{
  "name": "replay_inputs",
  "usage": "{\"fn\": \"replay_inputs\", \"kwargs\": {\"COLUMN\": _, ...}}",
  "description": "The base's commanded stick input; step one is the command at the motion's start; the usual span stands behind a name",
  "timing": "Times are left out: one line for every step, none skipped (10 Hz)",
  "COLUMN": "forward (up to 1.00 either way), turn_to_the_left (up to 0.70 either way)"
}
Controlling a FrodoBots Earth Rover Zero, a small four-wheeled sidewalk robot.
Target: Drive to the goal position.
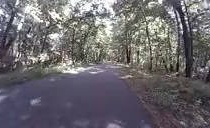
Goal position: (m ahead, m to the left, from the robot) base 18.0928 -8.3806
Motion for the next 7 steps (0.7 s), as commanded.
{"fn": "replay_inputs", "kwargs": {"forward": 0.45, "turn_to_the_left": -0.16}}
{"fn": "replay_inputs", "kwargs": {"forward": 0.45, "turn_to_the_left": -0.27}}
{"fn": "replay_inputs", "kwargs": {"forward": 0.45, "turn_to_the_left": -0.27}}
{"fn": "replay_inputs", "kwargs": {"forward": 0.45, "turn_to_the_left": -0.27}}
{"fn": "replay_inputs", "kwargs": {"forward": 0.45, "turn_to_the_left": -0.18}}
{"fn": "replay_inputs", "kwargs": {"forward": 0.45, "turn_to_the_left": -0.04}}
{"fn": "replay_inputs", "kwargs": {"forward": 0.45, "turn_to_the_left": 0.00}}
